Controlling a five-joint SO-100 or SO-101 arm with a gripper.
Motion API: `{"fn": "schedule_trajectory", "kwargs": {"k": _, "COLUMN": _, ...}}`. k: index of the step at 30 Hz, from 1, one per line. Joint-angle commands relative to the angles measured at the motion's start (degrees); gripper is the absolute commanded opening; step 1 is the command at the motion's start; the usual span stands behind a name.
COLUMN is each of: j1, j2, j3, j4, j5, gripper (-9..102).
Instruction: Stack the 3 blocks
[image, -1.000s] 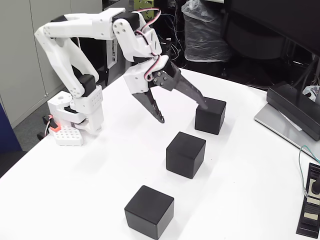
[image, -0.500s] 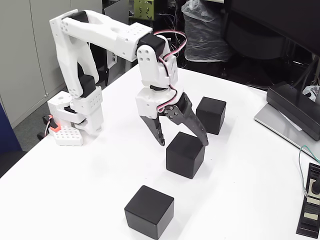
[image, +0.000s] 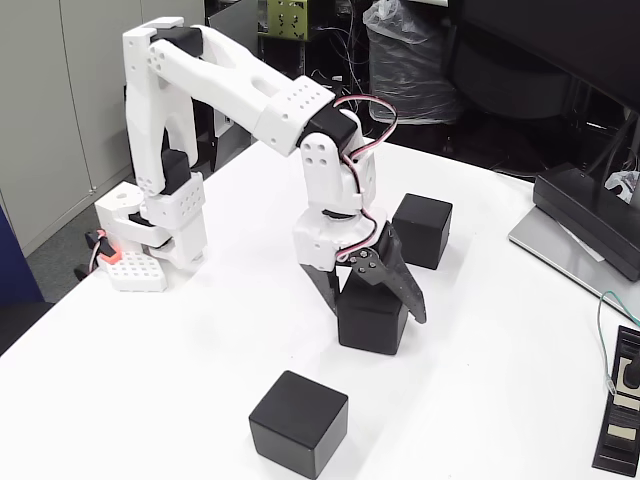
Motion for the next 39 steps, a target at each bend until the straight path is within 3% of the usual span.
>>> {"fn": "schedule_trajectory", "kwargs": {"k": 1, "j1": 0.18, "j2": -0.79, "j3": -0.79, "j4": -0.88, "j5": 0.79, "gripper": 29}}
{"fn": "schedule_trajectory", "kwargs": {"k": 10, "j1": 0.18, "j2": -0.53, "j3": -0.79, "j4": -0.97, "j5": 0.79, "gripper": 11}}
{"fn": "schedule_trajectory", "kwargs": {"k": 22, "j1": 0.18, "j2": 1.14, "j3": -0.53, "j4": -0.09, "j5": 0.79, "gripper": -1}}
{"fn": "schedule_trajectory", "kwargs": {"k": 39, "j1": -3.78, "j2": 25.58, "j3": -8.96, "j4": 12.74, "j5": 0.00, "gripper": -1}}
